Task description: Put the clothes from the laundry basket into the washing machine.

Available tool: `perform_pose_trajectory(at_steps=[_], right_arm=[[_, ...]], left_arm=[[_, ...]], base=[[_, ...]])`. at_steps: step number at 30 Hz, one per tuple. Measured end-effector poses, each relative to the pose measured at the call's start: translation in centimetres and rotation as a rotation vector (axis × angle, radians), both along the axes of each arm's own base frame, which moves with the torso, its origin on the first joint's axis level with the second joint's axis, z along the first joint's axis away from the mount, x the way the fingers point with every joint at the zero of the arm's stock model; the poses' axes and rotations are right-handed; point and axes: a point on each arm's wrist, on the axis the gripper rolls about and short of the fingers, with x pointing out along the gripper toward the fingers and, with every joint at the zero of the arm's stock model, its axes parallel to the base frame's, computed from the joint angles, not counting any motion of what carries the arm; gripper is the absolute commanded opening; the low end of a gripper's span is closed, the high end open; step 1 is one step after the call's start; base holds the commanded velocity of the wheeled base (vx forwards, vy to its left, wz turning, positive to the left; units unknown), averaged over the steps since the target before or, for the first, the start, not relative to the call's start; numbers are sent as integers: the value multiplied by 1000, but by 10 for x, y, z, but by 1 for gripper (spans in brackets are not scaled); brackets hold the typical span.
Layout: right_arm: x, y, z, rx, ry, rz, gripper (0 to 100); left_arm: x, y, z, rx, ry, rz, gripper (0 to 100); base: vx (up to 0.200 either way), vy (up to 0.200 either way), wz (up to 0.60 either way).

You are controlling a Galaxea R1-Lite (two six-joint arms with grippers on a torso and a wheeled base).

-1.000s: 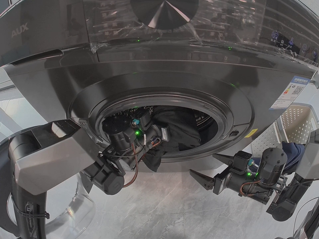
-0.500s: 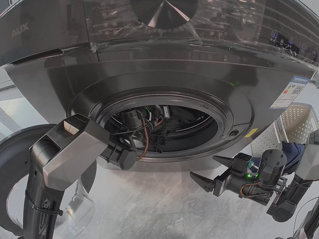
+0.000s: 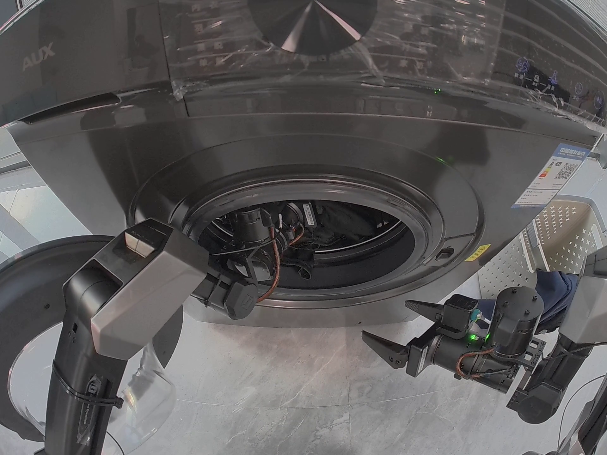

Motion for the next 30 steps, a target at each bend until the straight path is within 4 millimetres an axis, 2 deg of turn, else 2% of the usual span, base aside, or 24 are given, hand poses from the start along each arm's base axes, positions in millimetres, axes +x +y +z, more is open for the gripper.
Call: perform_pose_trajectory(at_steps=[8, 13, 14, 17, 21, 26, 30], right_arm=[[0, 0, 0, 0, -1, 0, 100], [0, 1, 0, 1, -2, 2, 100], [0, 1, 0, 1, -2, 1, 100], [0, 1, 0, 1, -1, 2, 100], [0, 1, 0, 1, -1, 2, 100], [1, 2, -1, 0, 1, 2, 100], [1, 2, -2, -2, 5, 3, 100]], left_arm=[[-25, -4, -15, 79, 194, -47, 100], [-35, -12, -19, 99, 224, -85, 100], [-36, -14, -20, 101, 225, -90, 0], [-34, -19, -18, 93, 209, -95, 0], [-24, -28, -4, 50, 144, -84, 0], [-3, -33, 15, -19, 47, -39, 0], [13, -32, 23, -72, -2, -3, 0]], base=[[0, 0, 0], [0, 0, 0], [0, 0, 0], [0, 0, 0], [0, 0, 0], [0, 0, 0], [0, 0, 0]])
